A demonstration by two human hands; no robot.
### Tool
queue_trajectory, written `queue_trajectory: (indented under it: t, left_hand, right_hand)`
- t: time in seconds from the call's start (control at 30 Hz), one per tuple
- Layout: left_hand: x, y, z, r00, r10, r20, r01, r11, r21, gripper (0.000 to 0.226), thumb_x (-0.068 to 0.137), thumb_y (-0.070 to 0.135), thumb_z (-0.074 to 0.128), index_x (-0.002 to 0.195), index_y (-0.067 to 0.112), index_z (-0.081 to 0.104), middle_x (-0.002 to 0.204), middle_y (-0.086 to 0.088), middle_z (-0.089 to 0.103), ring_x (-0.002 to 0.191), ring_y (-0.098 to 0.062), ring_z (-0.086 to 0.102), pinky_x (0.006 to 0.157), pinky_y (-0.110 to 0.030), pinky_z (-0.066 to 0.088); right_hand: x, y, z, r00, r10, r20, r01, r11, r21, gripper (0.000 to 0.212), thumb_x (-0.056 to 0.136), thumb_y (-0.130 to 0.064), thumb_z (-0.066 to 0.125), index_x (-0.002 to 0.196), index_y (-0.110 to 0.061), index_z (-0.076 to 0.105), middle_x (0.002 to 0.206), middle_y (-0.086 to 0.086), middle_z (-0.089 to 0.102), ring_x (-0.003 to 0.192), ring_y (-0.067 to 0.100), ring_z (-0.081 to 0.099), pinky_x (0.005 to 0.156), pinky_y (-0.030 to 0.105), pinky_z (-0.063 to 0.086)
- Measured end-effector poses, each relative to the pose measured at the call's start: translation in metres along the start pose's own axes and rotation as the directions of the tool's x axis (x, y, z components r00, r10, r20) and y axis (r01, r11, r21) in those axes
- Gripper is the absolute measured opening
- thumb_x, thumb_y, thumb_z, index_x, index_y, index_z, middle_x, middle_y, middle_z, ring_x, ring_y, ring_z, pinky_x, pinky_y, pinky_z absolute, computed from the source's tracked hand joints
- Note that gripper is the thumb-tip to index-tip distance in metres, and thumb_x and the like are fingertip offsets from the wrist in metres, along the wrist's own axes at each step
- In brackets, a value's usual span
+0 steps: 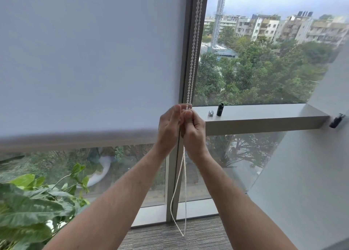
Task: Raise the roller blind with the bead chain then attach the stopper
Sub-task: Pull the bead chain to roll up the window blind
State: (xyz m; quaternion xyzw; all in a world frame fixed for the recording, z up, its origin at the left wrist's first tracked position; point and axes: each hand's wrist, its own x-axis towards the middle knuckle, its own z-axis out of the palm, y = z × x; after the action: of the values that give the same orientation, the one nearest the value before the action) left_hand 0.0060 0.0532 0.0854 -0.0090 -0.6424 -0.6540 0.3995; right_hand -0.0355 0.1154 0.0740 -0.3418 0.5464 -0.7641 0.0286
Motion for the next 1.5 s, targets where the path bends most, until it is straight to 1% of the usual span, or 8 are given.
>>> queue_trajectory:
  t: [0.17, 0.27, 0.53, 0.7, 0.93, 1.13, 1.37, 1.5]
  left_hand:
    - [0.018, 0.018, 0.01, 0.998, 0.042, 0.047, -0.042, 0.999, -0.006, 0.038, 0.102, 0.03, 0.038, 0.108, 0.004, 0.065, 0.08, -0.012, 0.066, 0.078, -0.023, 0.064, 0.072, -0.032, 0.051]
    - [0.018, 0.021, 0.016, 0.998, 0.045, 0.037, -0.044, 0.998, -0.035, 0.034, 0.104, 0.024, 0.038, 0.101, 0.003, 0.064, 0.064, -0.007, 0.054, 0.055, -0.016, 0.052, 0.053, -0.025, 0.045]
    - [0.006, 0.016, 0.025, 0.999, -0.021, -0.039, 0.02, 1.0, -0.021, 0.037, 0.103, 0.026, 0.04, 0.068, 0.02, 0.046, 0.05, -0.001, 0.031, 0.041, -0.011, 0.025, 0.038, -0.026, 0.018]
    - [0.01, 0.013, 0.019, 0.998, 0.006, -0.067, -0.006, 1.0, 0.007, 0.037, 0.104, 0.019, 0.04, 0.067, 0.015, 0.044, 0.05, 0.0, 0.032, 0.041, -0.008, 0.027, 0.04, -0.024, 0.023]
    - [-0.023, -0.024, 0.012, 0.991, -0.134, -0.024, 0.134, 0.991, 0.018, 0.039, 0.099, 0.024, 0.043, 0.061, 0.029, 0.049, 0.053, 0.01, 0.035, 0.047, -0.01, 0.027, 0.043, -0.029, 0.02]
    - [-0.061, -0.057, -0.007, 0.981, -0.193, -0.017, 0.193, 0.97, 0.149, 0.037, 0.101, 0.022, 0.041, 0.064, 0.019, 0.047, 0.05, 0.002, 0.034, 0.043, -0.013, 0.027, 0.042, -0.024, 0.023]
    - [-0.086, -0.077, -0.025, 0.951, -0.299, 0.081, 0.291, 0.952, 0.1, 0.034, 0.098, 0.029, 0.041, 0.073, 0.013, 0.056, 0.053, 0.005, 0.037, 0.049, -0.012, 0.031, 0.048, -0.029, 0.025]
    - [-0.064, -0.067, -0.026, 0.974, -0.226, 0.031, 0.224, 0.972, 0.073, 0.041, 0.096, 0.036, 0.038, 0.089, 0.009, 0.068, 0.07, -0.01, 0.06, 0.064, -0.016, 0.055, 0.06, -0.025, 0.044]
  right_hand:
    - [-0.019, 0.032, -0.006, 0.995, 0.097, -0.019, -0.099, 0.989, -0.107, 0.039, 0.097, -0.022, 0.042, 0.06, -0.031, 0.048, 0.054, -0.016, 0.041, 0.052, 0.009, 0.032, 0.052, 0.031, 0.027]
    - [-0.032, 0.043, -0.011, 0.993, 0.114, -0.028, -0.116, 0.981, -0.153, 0.04, 0.098, -0.022, 0.041, 0.059, -0.031, 0.044, 0.054, -0.013, 0.038, 0.052, 0.011, 0.029, 0.051, 0.033, 0.025]
    - [-0.045, 0.045, -0.016, 0.979, 0.206, 0.013, -0.205, 0.979, -0.002, 0.035, 0.103, -0.009, 0.039, 0.069, 0.003, 0.044, 0.052, -0.004, 0.042, 0.047, 0.011, 0.034, 0.046, 0.028, 0.028]
    - [-0.025, 0.033, -0.026, 0.971, 0.238, -0.015, -0.238, 0.971, -0.002, 0.046, 0.103, -0.037, 0.032, 0.101, -0.011, 0.07, 0.098, 0.014, 0.074, 0.095, 0.027, 0.07, 0.086, 0.04, 0.055]
    - [0.042, -0.048, -0.005, 0.997, 0.048, 0.068, -0.057, 0.989, 0.137, 0.044, 0.106, -0.033, 0.032, 0.103, -0.007, 0.067, 0.08, 0.012, 0.065, 0.073, 0.024, 0.063, 0.069, 0.035, 0.054]
    - [0.047, -0.06, 0.022, 0.998, -0.016, 0.066, 0.005, 0.986, 0.166, 0.032, 0.105, -0.025, 0.035, 0.08, -0.015, 0.053, 0.052, -0.005, 0.035, 0.041, 0.01, 0.027, 0.04, 0.023, 0.023]
    - [0.015, -0.023, 0.017, 1.0, -0.028, 0.004, 0.027, 0.99, 0.139, 0.034, 0.103, -0.025, 0.037, 0.071, -0.016, 0.047, 0.048, -0.009, 0.035, 0.038, 0.007, 0.028, 0.037, 0.019, 0.025]
    - [0.016, -0.019, 0.01, 0.999, -0.039, -0.031, 0.041, 0.996, 0.073, 0.033, 0.102, -0.028, 0.038, 0.073, -0.014, 0.047, 0.051, -0.002, 0.034, 0.038, 0.009, 0.028, 0.037, 0.022, 0.023]
